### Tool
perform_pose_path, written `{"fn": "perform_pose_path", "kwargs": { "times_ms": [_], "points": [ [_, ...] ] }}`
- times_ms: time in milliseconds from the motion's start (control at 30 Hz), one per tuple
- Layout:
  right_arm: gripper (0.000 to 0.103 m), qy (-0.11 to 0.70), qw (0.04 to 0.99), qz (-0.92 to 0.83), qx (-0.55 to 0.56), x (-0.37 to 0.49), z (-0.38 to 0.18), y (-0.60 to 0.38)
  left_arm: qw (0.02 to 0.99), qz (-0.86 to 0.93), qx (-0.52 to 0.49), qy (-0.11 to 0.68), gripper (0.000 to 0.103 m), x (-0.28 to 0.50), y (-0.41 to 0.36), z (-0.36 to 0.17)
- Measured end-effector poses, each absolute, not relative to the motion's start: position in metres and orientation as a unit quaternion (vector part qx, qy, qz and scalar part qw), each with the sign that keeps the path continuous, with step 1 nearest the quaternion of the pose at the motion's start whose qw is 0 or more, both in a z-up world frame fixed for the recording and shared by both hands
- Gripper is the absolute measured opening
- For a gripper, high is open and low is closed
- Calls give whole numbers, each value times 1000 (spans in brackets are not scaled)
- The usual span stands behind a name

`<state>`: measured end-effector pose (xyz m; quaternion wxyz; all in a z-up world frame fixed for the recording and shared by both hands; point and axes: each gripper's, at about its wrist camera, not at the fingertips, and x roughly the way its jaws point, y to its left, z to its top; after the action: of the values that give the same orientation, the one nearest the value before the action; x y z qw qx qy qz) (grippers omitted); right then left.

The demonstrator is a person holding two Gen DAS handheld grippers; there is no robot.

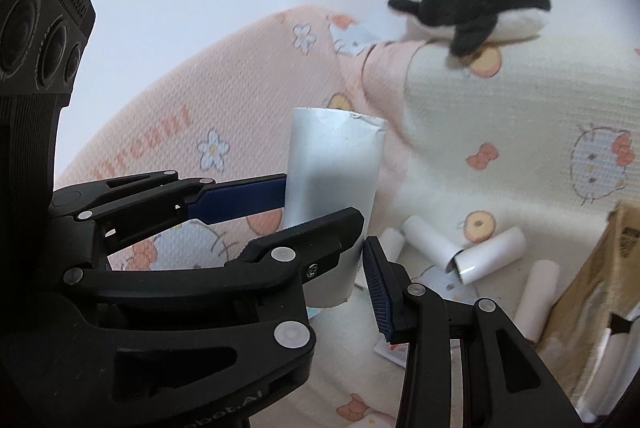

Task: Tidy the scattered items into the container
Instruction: 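Lift the held tube with the left gripper and carry it over the box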

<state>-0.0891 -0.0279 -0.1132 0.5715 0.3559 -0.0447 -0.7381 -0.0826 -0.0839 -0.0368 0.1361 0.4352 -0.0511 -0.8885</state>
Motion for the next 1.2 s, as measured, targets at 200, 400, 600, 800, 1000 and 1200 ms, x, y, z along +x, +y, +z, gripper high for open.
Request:
{"fn": "perform_pose_path", "kwargs": {
  "times_ms": [200,400,600,800,1000,1200],
  "points": [
    [38,-55,567,-748,340,-105,-97,-6,130,-892,428,-74,45,-98,-59,-20],
    [38,-61,553,-757,343,-120,-92,18,108,-889,434,-94,45,-114,-29,-15],
    [38,-88,533,-761,359,-138,-95,49,92,-889,436,-109,45,-129,2,-13],
    [38,-96,514,-770,364,-152,-94,79,62,-885,447,-113,45,-143,33,-17],
    [38,-88,489,-768,405,-154,-116,109,31,-873,475,-108,45,-145,61,-43],
    [38,-104,475,-766,421,-161,-130,135,14,-863,490,-120,45,-157,87,-52]
  ]
}}
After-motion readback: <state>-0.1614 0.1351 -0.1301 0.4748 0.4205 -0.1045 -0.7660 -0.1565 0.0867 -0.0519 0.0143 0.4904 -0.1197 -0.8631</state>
